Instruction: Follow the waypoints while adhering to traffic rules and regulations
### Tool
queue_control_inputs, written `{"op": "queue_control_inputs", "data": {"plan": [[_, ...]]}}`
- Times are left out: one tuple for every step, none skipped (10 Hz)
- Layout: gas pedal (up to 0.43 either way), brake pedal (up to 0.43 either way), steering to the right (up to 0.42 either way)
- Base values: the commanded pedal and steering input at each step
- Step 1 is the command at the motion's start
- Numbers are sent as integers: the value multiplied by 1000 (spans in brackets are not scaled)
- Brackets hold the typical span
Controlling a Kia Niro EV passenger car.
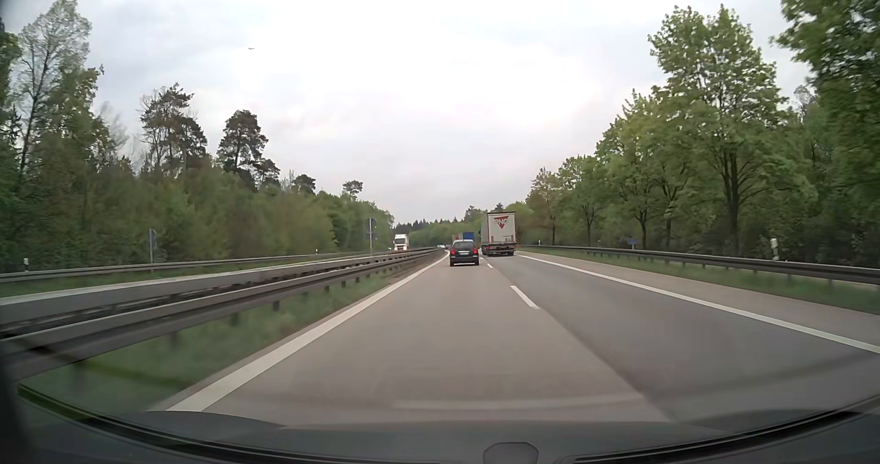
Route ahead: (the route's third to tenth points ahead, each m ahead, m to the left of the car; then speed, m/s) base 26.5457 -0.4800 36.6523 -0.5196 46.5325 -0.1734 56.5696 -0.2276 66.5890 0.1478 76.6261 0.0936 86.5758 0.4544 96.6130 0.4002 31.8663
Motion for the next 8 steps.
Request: {"op": "queue_control_inputs", "data": {"plan": [[228, 0, -4], [240, 0, -5], [260, 0, -5], [311, 0, -5], [350, 0, -5], [370, 0, -5], [370, 0, -5], [370, 0, -5]]}}
